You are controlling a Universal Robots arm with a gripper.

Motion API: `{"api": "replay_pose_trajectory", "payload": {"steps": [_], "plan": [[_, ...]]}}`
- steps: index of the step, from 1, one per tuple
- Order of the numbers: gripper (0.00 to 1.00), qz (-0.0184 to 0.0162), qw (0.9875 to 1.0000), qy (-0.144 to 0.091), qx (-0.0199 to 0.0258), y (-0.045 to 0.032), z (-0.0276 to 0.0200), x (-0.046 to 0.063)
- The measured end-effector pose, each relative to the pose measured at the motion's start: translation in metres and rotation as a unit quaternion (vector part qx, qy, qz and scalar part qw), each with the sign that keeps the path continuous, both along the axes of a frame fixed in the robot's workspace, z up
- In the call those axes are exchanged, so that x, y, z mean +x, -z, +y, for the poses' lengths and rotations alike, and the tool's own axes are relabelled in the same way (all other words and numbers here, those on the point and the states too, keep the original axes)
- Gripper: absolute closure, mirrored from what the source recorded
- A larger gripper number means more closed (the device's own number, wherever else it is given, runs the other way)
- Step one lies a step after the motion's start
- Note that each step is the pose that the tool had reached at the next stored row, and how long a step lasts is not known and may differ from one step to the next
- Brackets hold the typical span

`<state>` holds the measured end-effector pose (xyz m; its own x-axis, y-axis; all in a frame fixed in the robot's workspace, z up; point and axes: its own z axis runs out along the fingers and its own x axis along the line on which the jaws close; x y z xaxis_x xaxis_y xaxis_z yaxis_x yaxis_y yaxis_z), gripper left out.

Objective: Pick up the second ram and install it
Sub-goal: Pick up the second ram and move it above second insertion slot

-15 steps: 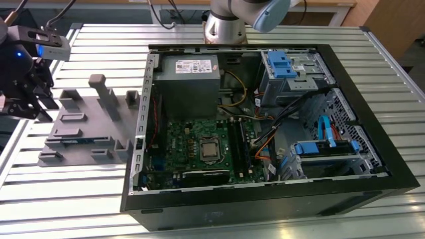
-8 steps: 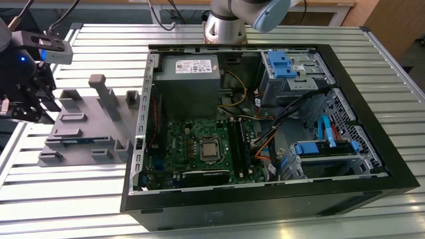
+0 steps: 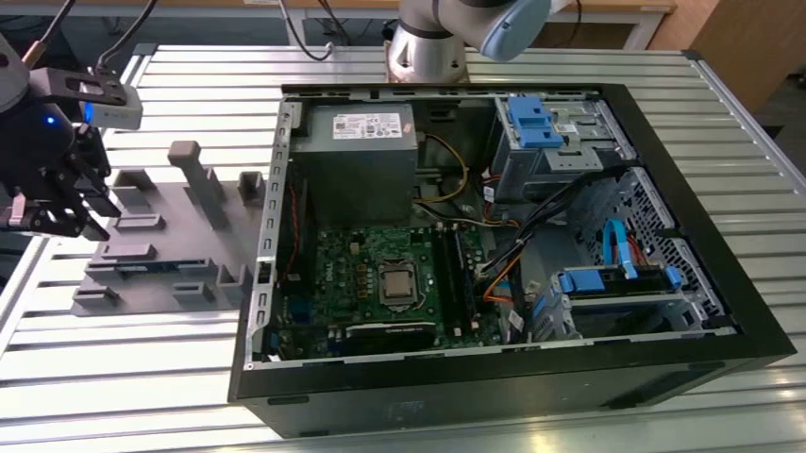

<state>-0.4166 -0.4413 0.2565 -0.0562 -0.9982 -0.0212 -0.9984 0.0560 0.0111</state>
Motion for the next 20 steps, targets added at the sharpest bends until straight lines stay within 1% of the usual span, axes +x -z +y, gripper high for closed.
{"api": "replay_pose_trajectory", "payload": {"steps": [6, 12, 15, 20], "plan": [[0.61, -0.0004, 1.0000, -0.010, -0.0001, 0.0059, -0.0009, -0.0001], [0.61, -0.0006, 0.9999, -0.010, 0.0000, 0.0068, -0.0011, -0.0001], [0.61, -0.0005, 0.9999, -0.010, -0.0001, 0.0072, -0.0024, 0.0000], [0.61, -0.0005, 1.0000, -0.010, -0.0002, 0.0105, -0.0034, -0.0001]]}}
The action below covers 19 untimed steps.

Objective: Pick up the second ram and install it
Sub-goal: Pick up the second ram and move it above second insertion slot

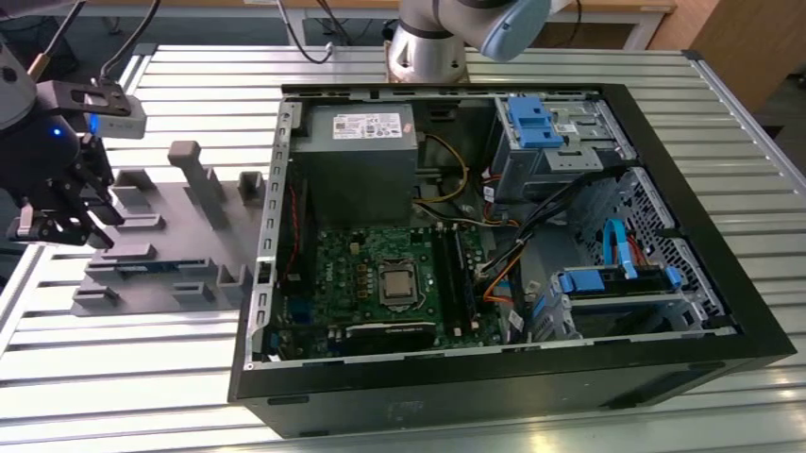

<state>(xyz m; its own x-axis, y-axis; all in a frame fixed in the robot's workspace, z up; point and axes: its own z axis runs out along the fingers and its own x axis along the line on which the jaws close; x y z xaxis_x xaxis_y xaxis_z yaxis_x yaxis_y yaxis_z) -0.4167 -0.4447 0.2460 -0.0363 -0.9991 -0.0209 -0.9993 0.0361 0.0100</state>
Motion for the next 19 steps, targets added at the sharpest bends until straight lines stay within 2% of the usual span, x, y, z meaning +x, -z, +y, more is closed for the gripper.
{"api": "replay_pose_trajectory", "payload": {"steps": [7, 19], "plan": [[0.61, 0.0000, 1.0000, 0.000, -0.0001, 0.0058, -0.0001, 0.0001], [0.61, 0.0000, 1.0000, 0.000, -0.0009, 0.0069, -0.0024, 0.0001]]}}
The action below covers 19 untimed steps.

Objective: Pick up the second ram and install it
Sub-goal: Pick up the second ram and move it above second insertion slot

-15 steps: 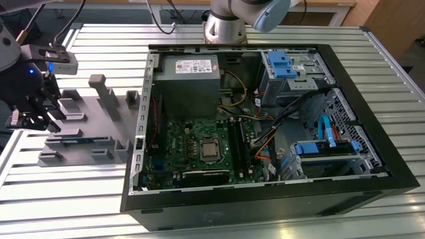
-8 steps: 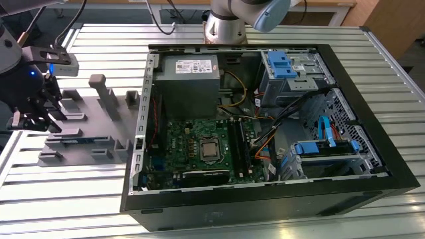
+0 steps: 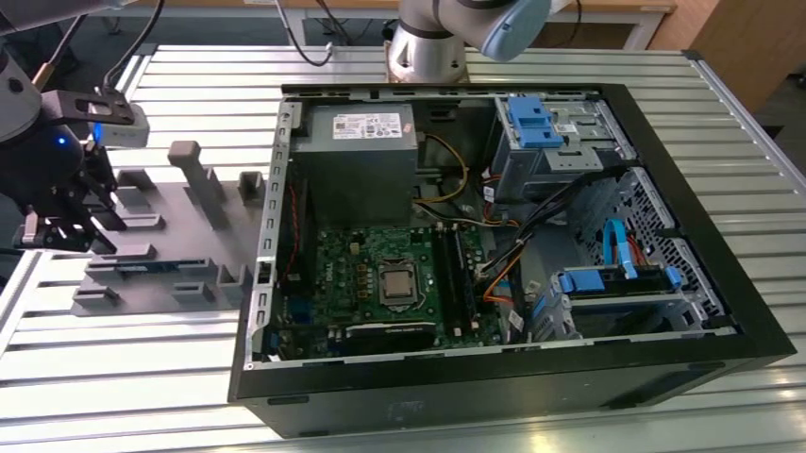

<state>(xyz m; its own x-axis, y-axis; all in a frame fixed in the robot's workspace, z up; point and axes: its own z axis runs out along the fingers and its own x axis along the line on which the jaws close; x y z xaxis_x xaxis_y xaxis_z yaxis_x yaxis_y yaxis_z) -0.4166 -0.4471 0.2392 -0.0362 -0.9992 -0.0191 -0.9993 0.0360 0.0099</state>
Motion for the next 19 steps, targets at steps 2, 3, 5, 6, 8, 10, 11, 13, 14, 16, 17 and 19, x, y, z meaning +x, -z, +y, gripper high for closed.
{"api": "replay_pose_trajectory", "payload": {"steps": [2, 3, 5, 6, 8, 10, 11, 13, 14, 16, 17, 19], "plan": [[0.61, 0.0000, 1.0000, 0.000, -0.0004, 0.0002, -0.0006, 0.000], [0.61, 0.0000, 1.0000, 0.000, -0.0007, 0.0004, -0.0009, 0.000], [0.61, 0.0000, 1.0000, 0.000, -0.0012, 0.0010, -0.0013, 0.000], [0.61, 0.0001, 1.0000, 0.000, -0.0013, 0.0013, -0.0014, 0.000], [0.61, 0.0001, 1.0000, 0.000, -0.0015, 0.0024, -0.0015, 0.000], [0.61, 0.0000, 1.0000, 0.000, -0.0015, 0.0043, -0.0016, 0.000], [0.61, -0.0001, 1.0000, 0.000, -0.0016, 0.0053, -0.0016, 0.000], [0.61, -0.0005, 1.0000, 0.000, -0.0017, 0.0074, -0.0016, 0.000], [0.61, -0.0007, 1.0000, 0.000, -0.0017, 0.0085, -0.0016, 0.000], [0.61, -0.0009, 1.0000, 0.000, -0.0017, 0.0107, -0.0016, 0.000], [0.61, -0.0009, 1.0000, 0.000, -0.0017, 0.0118, -0.0016, 0.000], [0.61, -0.0009, 1.0000, 0.000, -0.0017, 0.0139, -0.0016, 0.000]]}}
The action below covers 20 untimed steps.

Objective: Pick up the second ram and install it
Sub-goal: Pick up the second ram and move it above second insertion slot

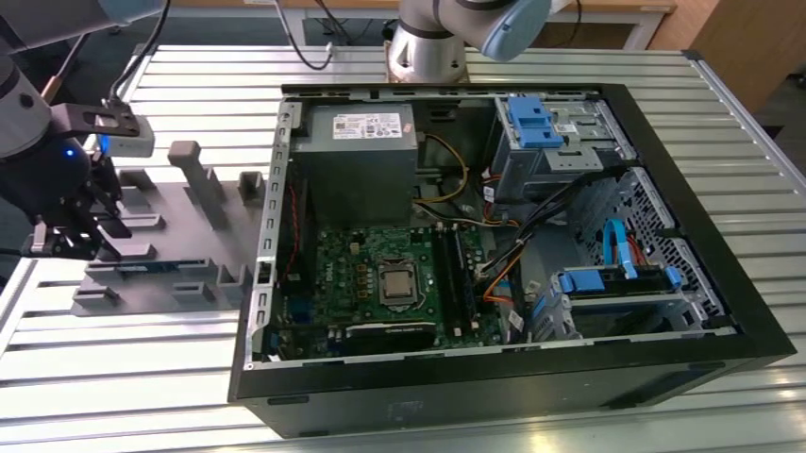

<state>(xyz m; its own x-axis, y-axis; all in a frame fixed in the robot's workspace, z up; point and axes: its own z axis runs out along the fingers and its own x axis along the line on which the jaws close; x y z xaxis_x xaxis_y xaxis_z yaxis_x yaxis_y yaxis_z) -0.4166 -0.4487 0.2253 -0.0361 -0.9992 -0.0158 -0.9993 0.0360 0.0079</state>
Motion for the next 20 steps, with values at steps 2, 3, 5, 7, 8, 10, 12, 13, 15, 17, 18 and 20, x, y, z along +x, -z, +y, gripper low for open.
{"api": "replay_pose_trajectory", "payload": {"steps": [2, 3, 5, 7, 8, 10, 12, 13, 15, 17, 18, 20], "plan": [[0.61, -0.0001, 1.0000, 0.000, -0.0001, 0.0022, 0.0000, 0.000], [0.61, -0.0002, 1.0000, 0.000, -0.0003, 0.0033, 0.0000, 0.000], [0.61, -0.0008, 1.0000, 0.000, -0.0008, 0.0054, 0.0000, 0.000], [0.61, -0.0021, 1.0000, 0.000, -0.0024, 0.0068, -0.0001, 0.000], [0.61, -0.0032, 1.0000, 0.000, -0.0037, 0.0074, -0.0001, 0.000], [0.61, -0.0053, 1.0000, 0.000, -0.0063, 0.0086, -0.0002, 0.000], [0.61, -0.0066, 0.9999, 0.000, -0.0079, 0.0101, -0.0003, 0.000], [0.61, -0.0068, 0.9999, 0.000, -0.0080, 0.0107, -0.0003, 0.000], [0.61, -0.0072, 0.9999, 0.000, -0.0080, 0.0122, -0.0002, 0.000], [0.61, -0.0075, 0.9999, 0.000, -0.0080, 0.0139, -0.0002, 0.000], [0.61, -0.0076, 0.9999, 0.000, -0.0080, 0.0147, -0.0002, 0.000], [0.61, -0.0079, 0.9999, 0.000, -0.0080, 0.0164, -0.0003, 0.000]]}}
